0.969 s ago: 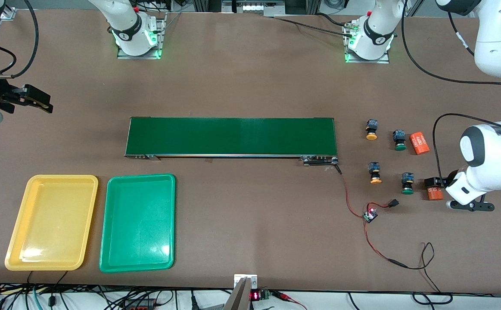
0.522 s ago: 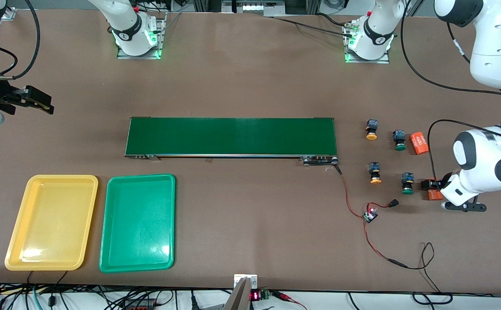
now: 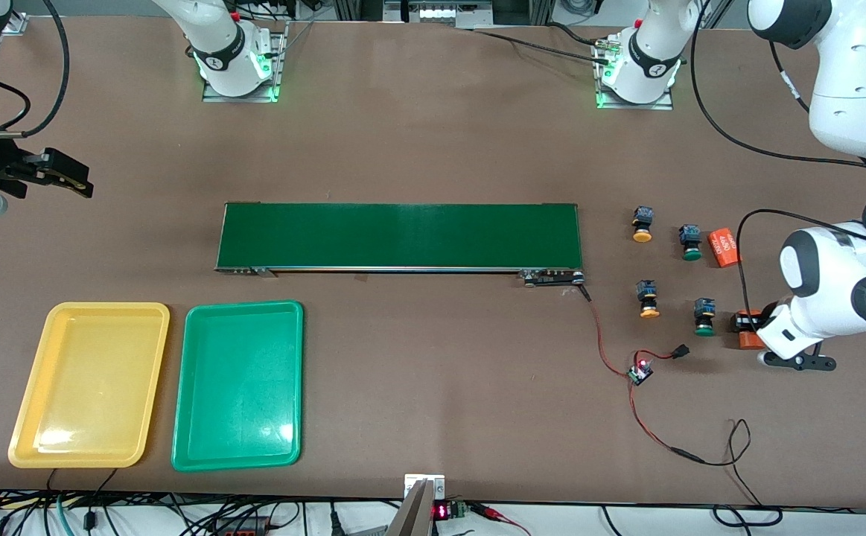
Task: Sort buttons by color to trays
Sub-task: 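Carry the orange cylinder with the left gripper onto the belt, release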
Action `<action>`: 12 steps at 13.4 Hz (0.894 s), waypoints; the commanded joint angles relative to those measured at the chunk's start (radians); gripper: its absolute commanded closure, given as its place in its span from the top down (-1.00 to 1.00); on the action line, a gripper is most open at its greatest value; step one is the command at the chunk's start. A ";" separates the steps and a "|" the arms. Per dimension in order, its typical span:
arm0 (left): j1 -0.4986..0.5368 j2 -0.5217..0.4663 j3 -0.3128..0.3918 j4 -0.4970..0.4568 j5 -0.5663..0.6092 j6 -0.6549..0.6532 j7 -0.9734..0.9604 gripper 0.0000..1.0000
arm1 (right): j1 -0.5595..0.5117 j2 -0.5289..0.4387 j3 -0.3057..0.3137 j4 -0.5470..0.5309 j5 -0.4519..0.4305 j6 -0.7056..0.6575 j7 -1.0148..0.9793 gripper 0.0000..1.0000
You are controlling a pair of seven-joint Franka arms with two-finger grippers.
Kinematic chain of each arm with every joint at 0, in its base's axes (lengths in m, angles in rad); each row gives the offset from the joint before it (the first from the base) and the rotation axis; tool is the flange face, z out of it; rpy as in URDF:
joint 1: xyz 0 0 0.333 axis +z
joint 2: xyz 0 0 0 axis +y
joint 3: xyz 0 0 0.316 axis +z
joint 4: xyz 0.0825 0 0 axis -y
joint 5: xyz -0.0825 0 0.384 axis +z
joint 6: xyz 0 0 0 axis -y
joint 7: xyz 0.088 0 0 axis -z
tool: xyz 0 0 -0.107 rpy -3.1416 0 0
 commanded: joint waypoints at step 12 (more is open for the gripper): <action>-0.089 -0.299 -0.403 -0.004 -0.021 -0.737 0.144 -0.59 | 0.009 0.001 -0.001 0.008 -0.005 -0.001 -0.011 1.00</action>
